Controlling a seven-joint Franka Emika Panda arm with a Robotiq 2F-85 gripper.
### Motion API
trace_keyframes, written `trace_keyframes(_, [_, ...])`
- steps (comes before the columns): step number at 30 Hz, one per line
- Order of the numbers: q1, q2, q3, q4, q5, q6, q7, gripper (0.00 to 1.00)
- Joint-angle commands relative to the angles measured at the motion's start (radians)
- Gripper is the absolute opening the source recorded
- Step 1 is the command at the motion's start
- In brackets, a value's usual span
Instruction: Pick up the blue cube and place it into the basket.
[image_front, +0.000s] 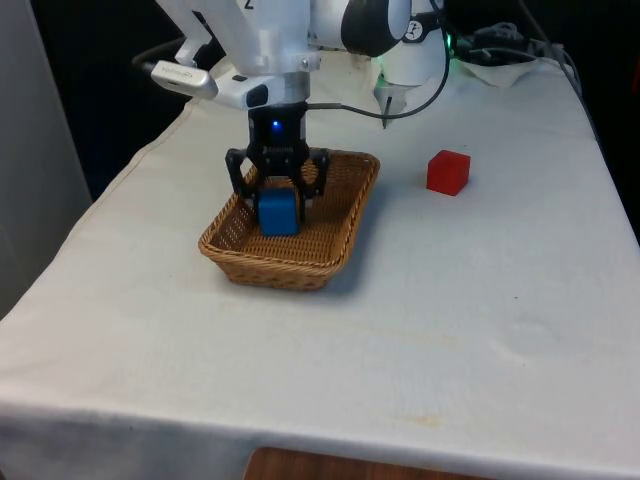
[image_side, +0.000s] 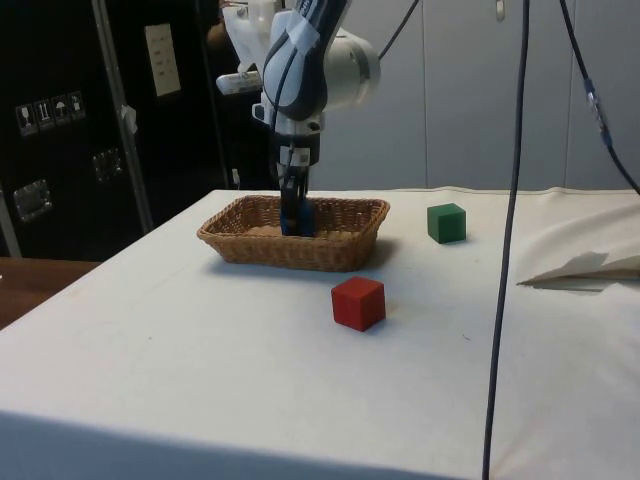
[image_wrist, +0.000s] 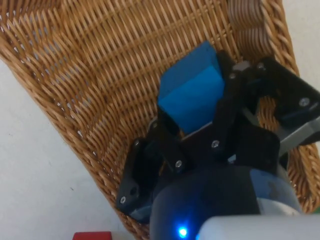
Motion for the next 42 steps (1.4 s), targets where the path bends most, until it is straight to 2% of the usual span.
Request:
trace_keyframes(1, [-0.002,0.001,0.003,0.000,0.004,0.005,-0.002,0.26])
trace_keyframes(5, [0.001,0.000,0.000,0.000,0.000,-0.001,0.000,0.64])
trace_keyframes(6, [0.000,0.001,0.002,0.000,0.003,0.004,-0.001,0.64])
trace_keyframes(8, [0.000,0.002,0.002,0.000,0.002,0.004,-0.001,0.84])
trace_keyframes(9, [0.000,0.002,0.001,0.000,0.002,0.004,-0.001,1.00])
trace_keyframes(17, [0.001,-0.001,0.000,0.000,0.001,0.001,0.000,1.00])
trace_keyframes(20, [0.006,-0.032,-0.008,-0.003,-0.006,-0.016,0.003,1.00])
trace_keyframes(22, [0.002,-0.023,-0.003,0.003,0.000,-0.010,0.000,1.00])
trace_keyframes(25, [0.007,-0.059,-0.012,-0.006,-0.009,-0.034,0.004,1.00])
trace_keyframes(30, [0.007,-0.100,-0.015,-0.007,-0.012,-0.061,0.005,1.00])
trace_keyframes(31, [0.002,-0.094,-0.007,-0.004,-0.002,-0.057,-0.001,1.00])
trace_keyframes(32, [0.007,-0.105,-0.015,-0.008,-0.013,-0.064,0.005,1.00])
trace_keyframes(40, [0.008,-0.164,-0.020,-0.005,-0.018,-0.107,0.007,1.00])
trace_keyframes(41, [0.002,-0.154,-0.012,-0.004,-0.006,-0.097,-0.001,1.00])
trace_keyframes(42, [0.008,-0.170,-0.021,-0.004,-0.018,-0.111,0.008,1.00])
